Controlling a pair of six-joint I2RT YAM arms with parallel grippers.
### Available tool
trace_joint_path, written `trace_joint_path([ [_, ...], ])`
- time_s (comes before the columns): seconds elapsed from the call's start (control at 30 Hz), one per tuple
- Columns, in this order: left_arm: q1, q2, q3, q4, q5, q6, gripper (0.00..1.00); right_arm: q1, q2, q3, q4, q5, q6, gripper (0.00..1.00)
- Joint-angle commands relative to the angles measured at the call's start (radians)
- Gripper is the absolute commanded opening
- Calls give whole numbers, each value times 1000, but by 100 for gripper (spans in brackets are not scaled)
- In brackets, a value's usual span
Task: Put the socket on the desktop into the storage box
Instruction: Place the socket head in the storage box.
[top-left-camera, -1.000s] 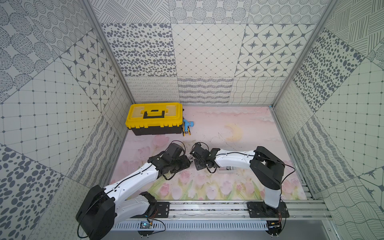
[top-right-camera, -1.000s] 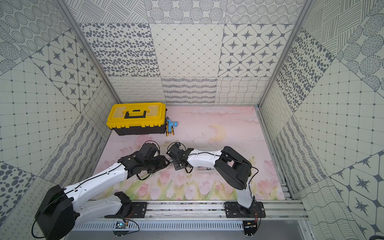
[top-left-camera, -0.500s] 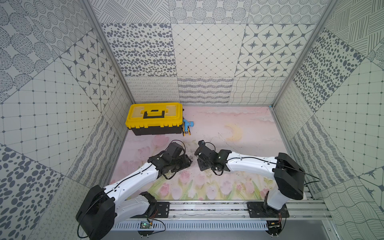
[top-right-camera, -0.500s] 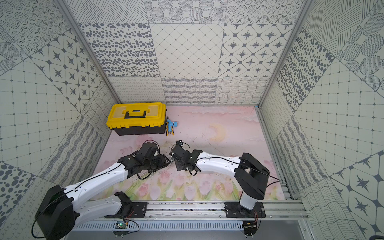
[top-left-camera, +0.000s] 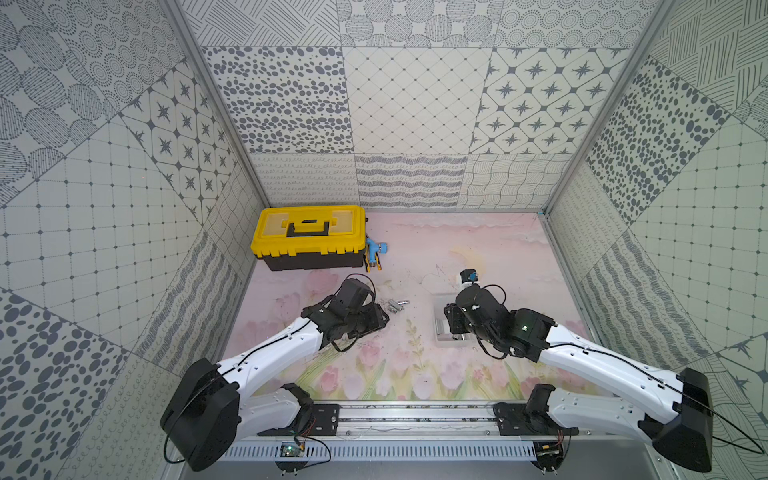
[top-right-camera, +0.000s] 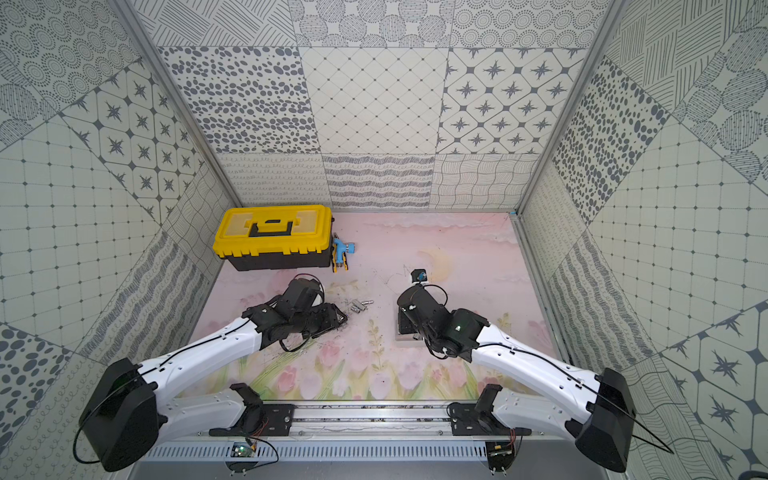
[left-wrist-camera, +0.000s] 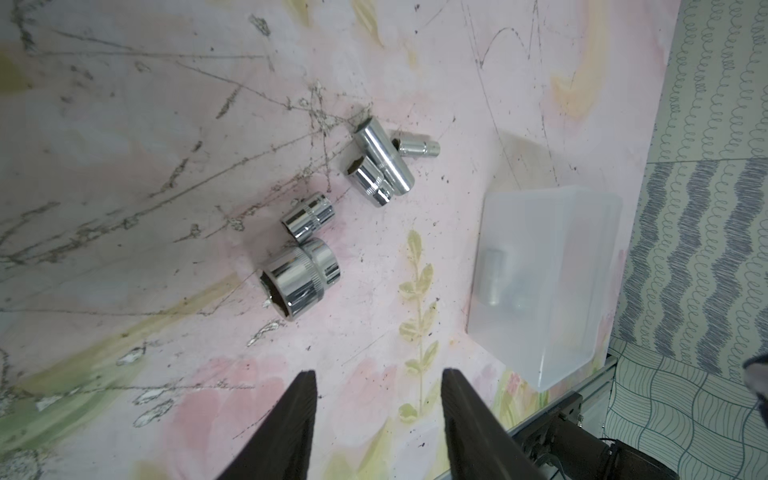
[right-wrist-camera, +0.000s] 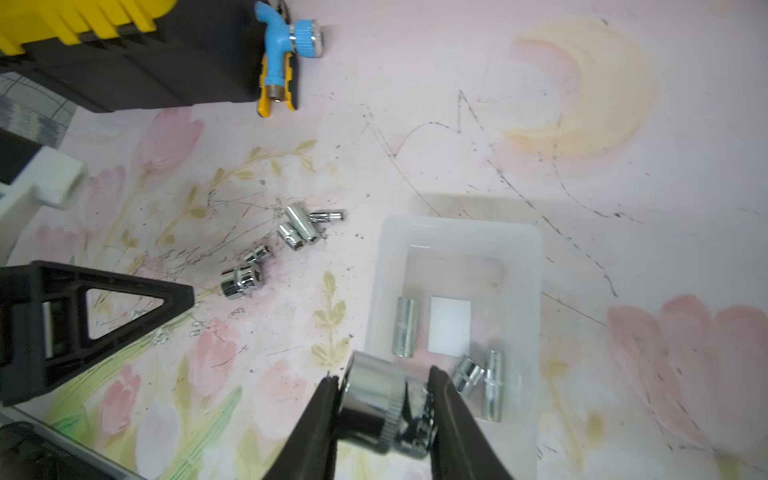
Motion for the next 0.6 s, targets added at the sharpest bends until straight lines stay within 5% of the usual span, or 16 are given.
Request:
trace_joint_path([
  [0.0, -28, 23, 19, 44, 13, 31, 53, -51, -35, -18, -37, -53, 27, 0],
  [0.57, -87, 56, 76, 18, -49, 112, 52, -102, 126, 85, -44, -96, -7, 0],
])
